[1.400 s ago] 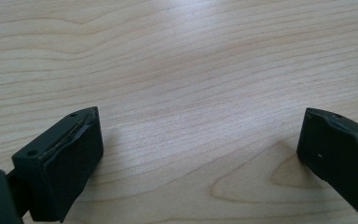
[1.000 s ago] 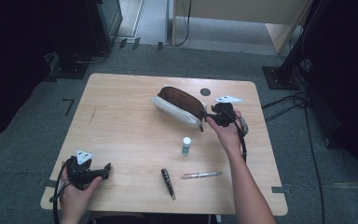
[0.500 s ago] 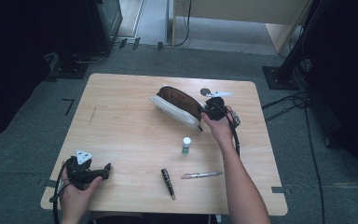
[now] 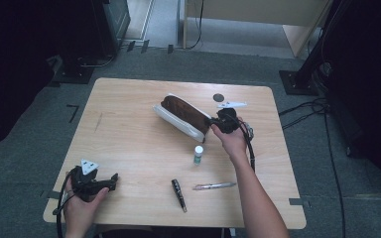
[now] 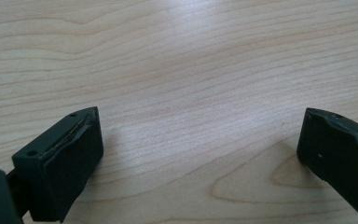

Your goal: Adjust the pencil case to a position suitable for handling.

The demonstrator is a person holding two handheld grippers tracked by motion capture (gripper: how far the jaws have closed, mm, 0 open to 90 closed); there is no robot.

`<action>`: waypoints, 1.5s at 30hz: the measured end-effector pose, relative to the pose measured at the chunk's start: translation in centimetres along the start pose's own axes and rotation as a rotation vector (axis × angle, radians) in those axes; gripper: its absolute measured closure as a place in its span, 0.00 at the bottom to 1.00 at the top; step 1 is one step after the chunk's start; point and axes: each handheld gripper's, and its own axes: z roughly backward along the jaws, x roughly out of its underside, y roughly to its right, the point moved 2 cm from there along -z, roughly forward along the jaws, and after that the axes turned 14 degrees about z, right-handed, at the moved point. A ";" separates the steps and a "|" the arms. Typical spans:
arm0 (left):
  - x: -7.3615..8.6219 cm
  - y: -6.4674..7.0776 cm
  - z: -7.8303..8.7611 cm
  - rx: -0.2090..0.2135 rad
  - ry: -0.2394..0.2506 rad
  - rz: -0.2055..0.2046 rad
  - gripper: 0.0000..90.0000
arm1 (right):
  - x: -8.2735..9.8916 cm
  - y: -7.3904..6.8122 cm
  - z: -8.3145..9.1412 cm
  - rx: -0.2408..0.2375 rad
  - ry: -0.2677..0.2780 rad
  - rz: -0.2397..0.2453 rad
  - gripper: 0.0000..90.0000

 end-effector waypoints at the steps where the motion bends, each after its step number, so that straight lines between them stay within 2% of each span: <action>1: 0.0 0.0 0.0 0.000 0.000 0.000 0.01 | 0.1 -0.1 0.0 -0.017 -0.001 0.009 0.92; 2: 0.0 0.0 0.0 0.000 0.000 0.000 0.01 | 0.3 -0.3 -0.1 -0.065 -0.002 0.024 0.92; 6: 0.0 0.0 0.0 0.001 0.000 0.000 0.01 | 0.6 -0.8 -0.2 -0.124 0.007 0.032 0.92; 11: 0.0 0.0 0.0 0.000 0.000 0.000 0.01 | 0.5 -1.8 -0.6 -0.126 0.007 0.024 0.92; 13: 0.0 0.0 0.0 0.000 0.000 0.000 0.01 | 0.3 -2.8 -1.1 -0.113 0.001 -0.010 0.92; 17: 0.0 0.0 0.0 0.000 0.000 0.000 0.01 | 0.1 -3.6 -1.5 -0.108 -0.001 -0.011 0.92; 18: 0.0 0.0 0.0 0.000 -0.001 -0.001 0.01 | 0.1 -4.1 -1.5 -0.111 -0.002 -0.027 0.91; 20: 0.0 0.0 0.0 0.000 0.000 -0.001 0.01 | 0.2 -4.3 -1.4 -0.111 -0.004 -0.024 0.91; 22: 0.0 0.0 0.0 0.000 0.000 -0.001 0.01 | 0.5 -4.9 -1.1 -0.127 -0.009 -0.049 0.89; 24: 0.0 0.0 0.0 0.000 0.000 0.000 0.01 | 0.5 -5.0 -1.0 -0.136 -0.011 -0.048 0.87; 25: 0.0 0.0 0.0 0.000 0.000 0.000 0.01 | 0.5 -5.1 -0.6 -0.150 -0.012 -0.048 0.80; 27: 0.0 0.0 0.0 0.000 0.000 0.000 0.01 | 0.5 -5.1 -0.5 -0.154 -0.011 -0.055 0.79; 28: 0.0 0.0 0.0 0.000 0.000 0.000 0.01 | 0.4 -5.0 0.1 -0.155 0.016 -0.059 0.72; 31: 0.0 0.0 0.0 0.000 0.000 0.000 0.01 | 0.2 -4.9 1.0 -0.145 0.047 -0.070 0.67; 32: 0.0 0.0 0.0 0.000 0.000 0.001 0.01 | 0.0 -4.9 2.2 -0.136 0.078 -0.070 0.62; 36: 0.0 0.0 0.0 0.000 0.000 -0.001 0.01 | 0.0 -5.3 4.2 -0.106 0.109 -0.035 0.56; 37: 0.0 0.0 0.0 0.000 0.000 0.000 0.01 | 0.0 -5.3 4.2 -0.106 0.109 -0.035 0.56; 38: 0.0 0.0 0.0 0.000 0.001 0.000 0.01 | 0.3 -5.6 5.0 -0.094 0.113 -0.026 0.53; 45: 0.0 0.0 0.0 0.000 -0.001 0.000 0.01 | 1.7 -6.4 7.0 -0.074 0.129 -0.019 0.45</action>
